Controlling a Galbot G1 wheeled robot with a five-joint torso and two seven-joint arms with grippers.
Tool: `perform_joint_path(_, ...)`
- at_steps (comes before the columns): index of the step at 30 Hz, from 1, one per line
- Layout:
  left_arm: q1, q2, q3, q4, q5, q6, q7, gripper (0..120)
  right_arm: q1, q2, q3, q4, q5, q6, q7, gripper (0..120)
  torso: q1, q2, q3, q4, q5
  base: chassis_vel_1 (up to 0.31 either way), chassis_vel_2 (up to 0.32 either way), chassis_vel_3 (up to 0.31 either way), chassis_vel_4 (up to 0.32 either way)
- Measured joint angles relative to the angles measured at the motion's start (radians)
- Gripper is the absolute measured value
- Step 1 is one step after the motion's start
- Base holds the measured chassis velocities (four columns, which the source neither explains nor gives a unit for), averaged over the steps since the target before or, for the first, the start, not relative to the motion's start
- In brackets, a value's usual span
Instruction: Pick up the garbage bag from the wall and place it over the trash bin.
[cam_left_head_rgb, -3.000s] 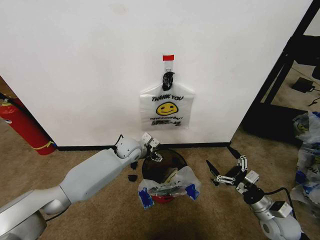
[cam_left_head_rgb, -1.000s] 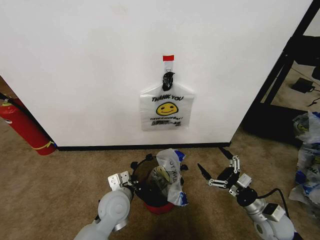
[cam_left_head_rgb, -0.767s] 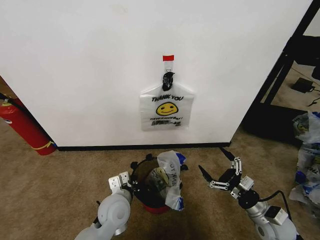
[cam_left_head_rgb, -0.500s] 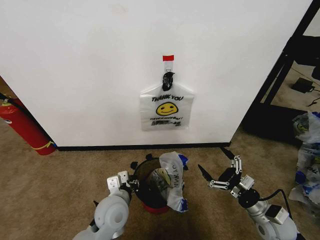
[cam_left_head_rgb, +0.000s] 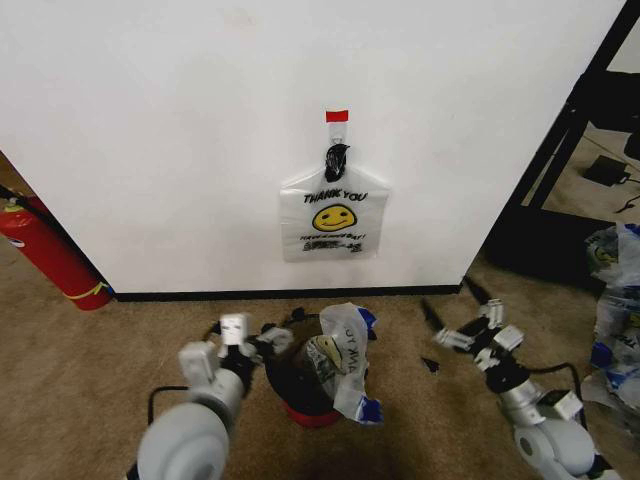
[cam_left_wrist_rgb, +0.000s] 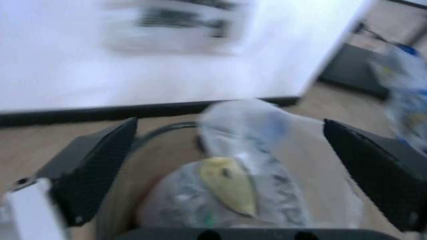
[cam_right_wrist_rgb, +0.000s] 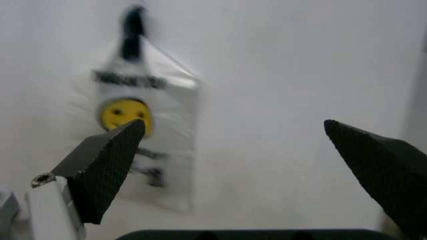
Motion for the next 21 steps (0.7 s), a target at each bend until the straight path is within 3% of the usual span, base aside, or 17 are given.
perform_joint_path(3, -0.034, 0.007, 0.078, 0.057, 0.098, -0.048, 0.123, 112, 0.000, -0.001, 0.002, -0.015, -0.050, -0.015, 0.066, 100, 0.000, 0.000, 0.000, -0.0002, 0.0001, 0.000, 0.000, 0.000, 0.000)
perform_joint_path(6, -0.076, 0.004, 0.139, 0.089, 0.109, -0.047, 0.142, 114, -0.004, 0.007, 0.001, -0.018, -0.072, -0.016, 0.079, 100, 0.000, 0.000, 0.000, -0.0001, -0.0001, 0.000, 0.000, 0.000, 0.000)
perform_joint_path(14, -0.185, -0.021, 0.234, 0.171, 0.022, 0.005, 0.069, 113, -0.014, 0.025, -0.007, -0.027, -0.089, -0.009, 0.072, 100, 0.000, 0.000, 0.000, -0.0001, 0.0000, 0.000, 0.000, 0.000, 0.000)
perform_joint_path(21, -0.243, -0.056, 0.275, 0.229, -0.046, 0.032, 0.020, 102, -0.015, 0.036, -0.012, -0.037, -0.096, -0.005, 0.063, 100, 0.000, 0.000, 0.000, 0.0000, 0.0000, 0.000, 0.000, 0.000, 0.000)
